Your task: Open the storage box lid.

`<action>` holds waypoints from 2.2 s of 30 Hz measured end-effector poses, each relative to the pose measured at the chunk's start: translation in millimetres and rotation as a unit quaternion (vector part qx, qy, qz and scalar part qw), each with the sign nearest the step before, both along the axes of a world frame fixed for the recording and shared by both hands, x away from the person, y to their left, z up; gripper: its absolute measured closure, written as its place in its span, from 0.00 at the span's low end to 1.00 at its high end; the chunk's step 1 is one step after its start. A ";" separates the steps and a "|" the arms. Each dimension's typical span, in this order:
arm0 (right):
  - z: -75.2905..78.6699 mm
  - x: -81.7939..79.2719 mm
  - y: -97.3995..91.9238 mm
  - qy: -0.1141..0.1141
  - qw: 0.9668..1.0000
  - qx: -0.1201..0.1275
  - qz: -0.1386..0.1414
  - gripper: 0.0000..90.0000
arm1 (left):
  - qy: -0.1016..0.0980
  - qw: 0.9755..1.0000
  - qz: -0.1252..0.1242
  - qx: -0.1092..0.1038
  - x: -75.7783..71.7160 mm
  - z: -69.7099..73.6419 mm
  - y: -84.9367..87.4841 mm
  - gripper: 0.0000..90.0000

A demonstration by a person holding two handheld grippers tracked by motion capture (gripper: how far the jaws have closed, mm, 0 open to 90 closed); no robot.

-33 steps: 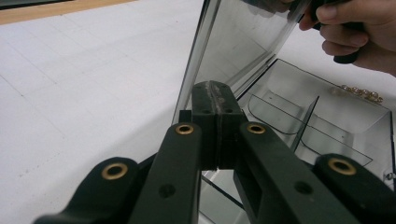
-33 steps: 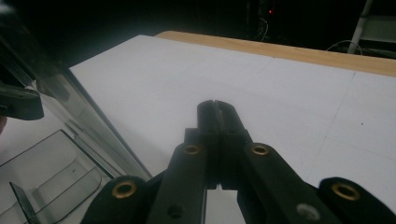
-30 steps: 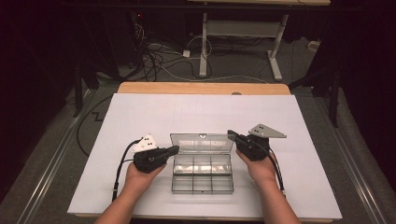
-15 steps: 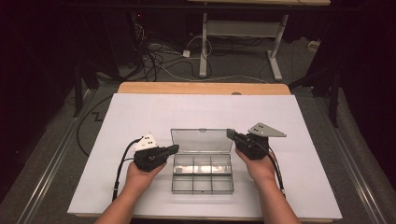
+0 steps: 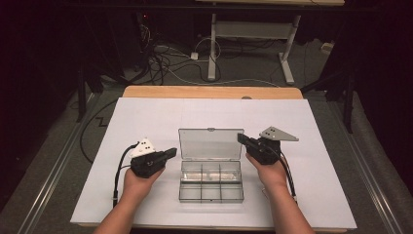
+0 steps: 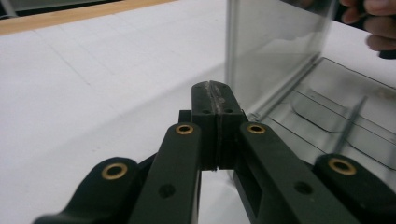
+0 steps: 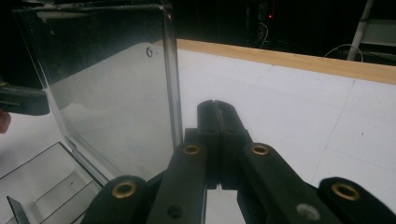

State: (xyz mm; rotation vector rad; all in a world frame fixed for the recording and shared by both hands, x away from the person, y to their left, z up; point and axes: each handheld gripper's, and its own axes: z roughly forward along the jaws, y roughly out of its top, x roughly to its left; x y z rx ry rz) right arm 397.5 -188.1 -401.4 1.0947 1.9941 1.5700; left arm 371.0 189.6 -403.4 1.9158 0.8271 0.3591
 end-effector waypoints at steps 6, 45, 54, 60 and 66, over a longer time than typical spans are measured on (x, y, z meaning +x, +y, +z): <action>-1.8 2.9 -0.5 0.005 1.000 0.000 -0.001 1.00 | 0.010 1.000 0.007 -0.017 23.1 7.8 -7.3 0.98; -18.5 37.0 1.2 0.064 0.997 -0.049 -0.021 1.00 | 0.076 0.996 0.031 0.024 73.4 -9.9 -32.4 0.98; -27.8 41.6 4.4 0.084 0.993 -0.075 -0.023 1.00 | 0.105 0.993 0.035 0.045 80.0 -18.5 -35.4 0.97; -33.7 43.8 6.2 0.099 0.991 -0.088 -0.022 1.00 | 0.124 0.990 0.040 0.060 82.7 -22.4 -35.4 0.97; -39.3 47.2 5.4 0.118 0.988 -0.095 -0.022 1.00 | 0.134 0.987 0.043 0.073 84.1 -24.9 -33.9 0.97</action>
